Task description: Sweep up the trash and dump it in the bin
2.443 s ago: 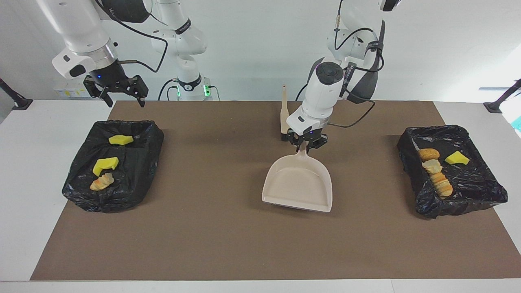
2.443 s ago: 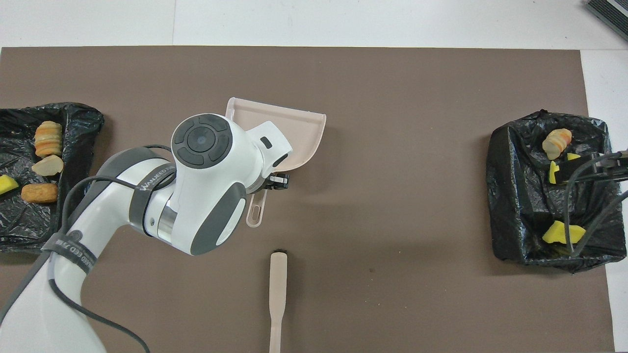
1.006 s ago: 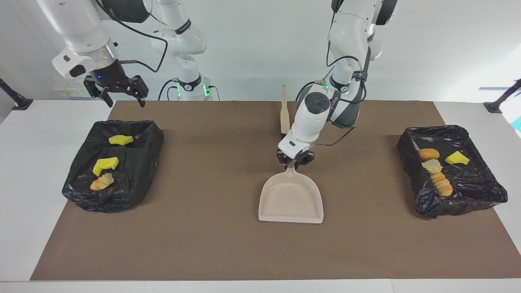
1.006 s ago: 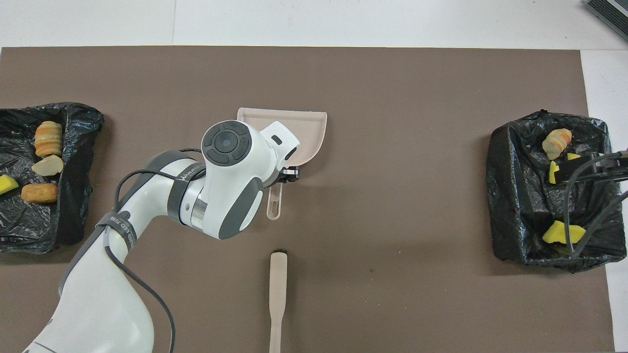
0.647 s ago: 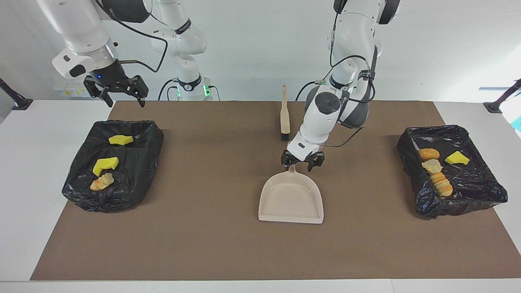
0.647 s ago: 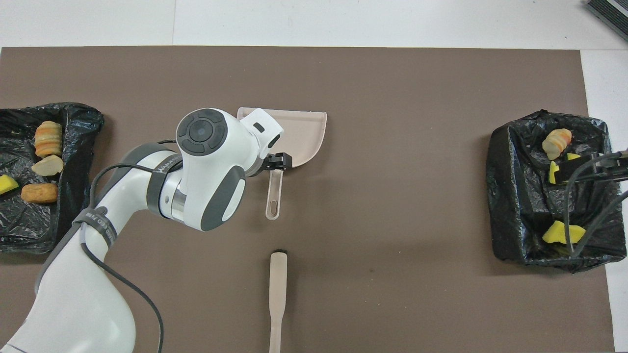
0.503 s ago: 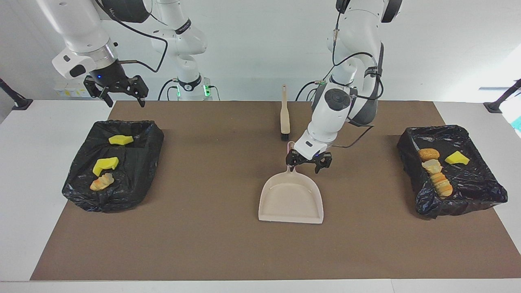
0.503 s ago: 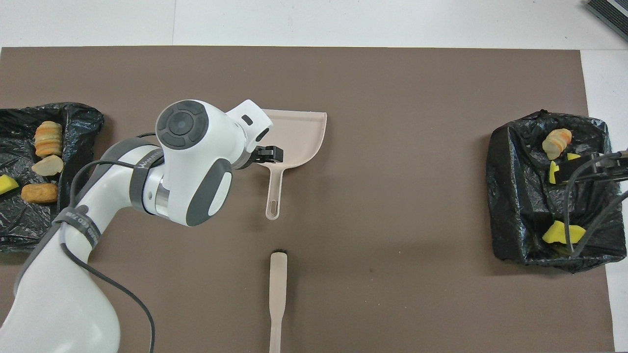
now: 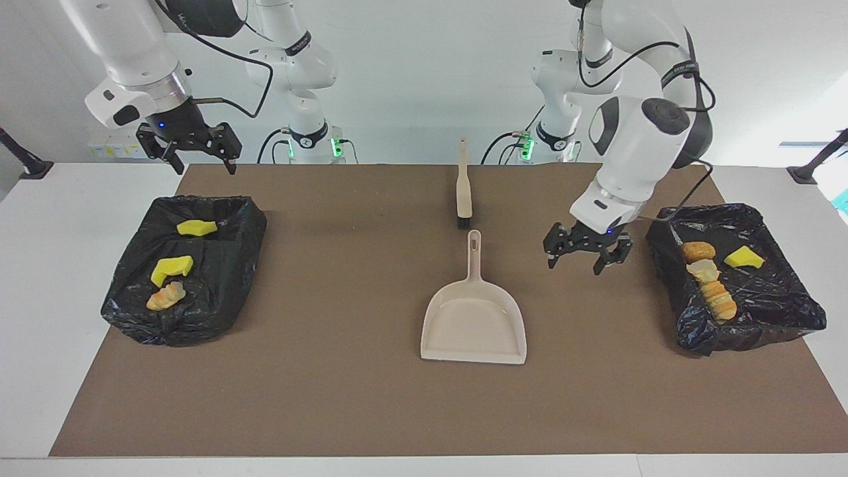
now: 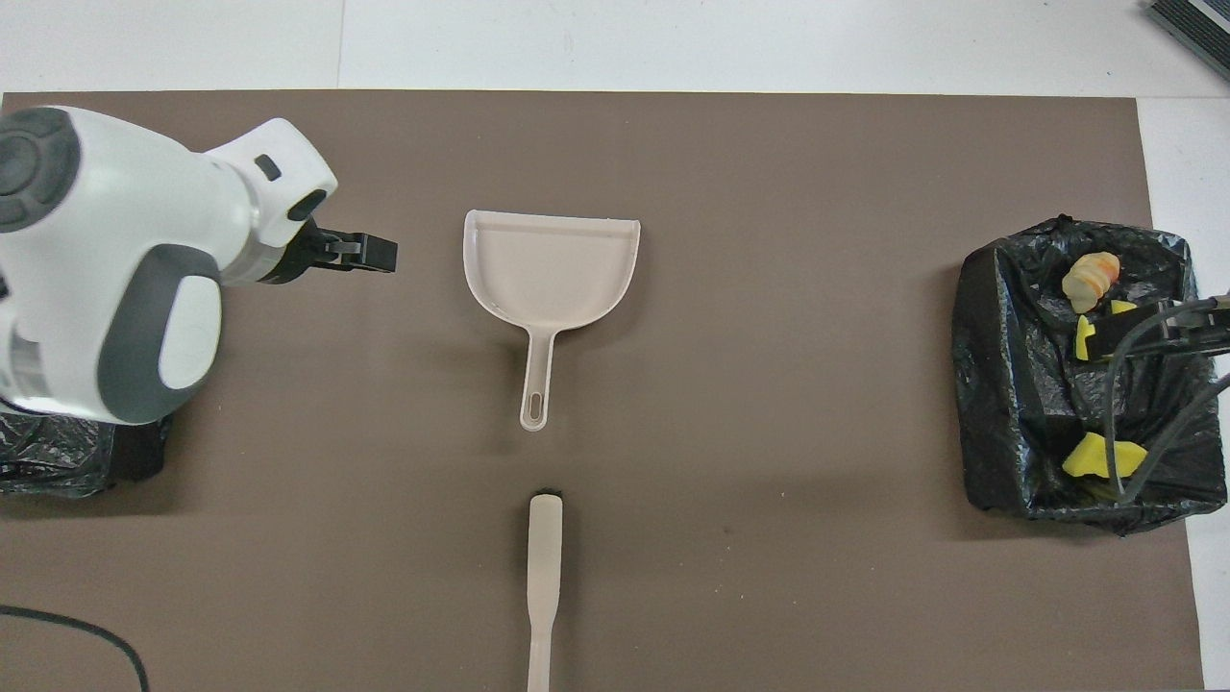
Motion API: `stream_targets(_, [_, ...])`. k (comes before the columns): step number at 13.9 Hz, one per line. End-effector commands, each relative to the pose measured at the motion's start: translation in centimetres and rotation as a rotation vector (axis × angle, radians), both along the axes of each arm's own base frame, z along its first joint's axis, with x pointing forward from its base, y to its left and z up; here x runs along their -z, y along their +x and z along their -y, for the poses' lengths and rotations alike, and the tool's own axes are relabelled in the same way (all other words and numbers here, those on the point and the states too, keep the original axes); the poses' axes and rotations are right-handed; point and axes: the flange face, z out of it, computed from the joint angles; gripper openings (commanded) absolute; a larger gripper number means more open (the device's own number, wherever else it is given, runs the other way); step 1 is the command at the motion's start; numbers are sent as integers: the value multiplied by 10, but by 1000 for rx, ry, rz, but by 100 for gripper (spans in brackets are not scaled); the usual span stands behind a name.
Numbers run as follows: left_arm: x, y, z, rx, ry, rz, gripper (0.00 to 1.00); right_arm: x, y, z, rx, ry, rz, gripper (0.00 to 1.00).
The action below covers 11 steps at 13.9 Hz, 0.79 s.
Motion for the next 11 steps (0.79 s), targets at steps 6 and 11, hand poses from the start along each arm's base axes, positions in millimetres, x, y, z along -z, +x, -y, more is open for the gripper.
stream_targets(6, [-136,-60,-71,44,86,-75,100,-2,-3,0,9,10,22,100])
stream_targets(11, [-159,-86,-86,34,120,-109,100,-2,-3,-1,7,10,21,100])
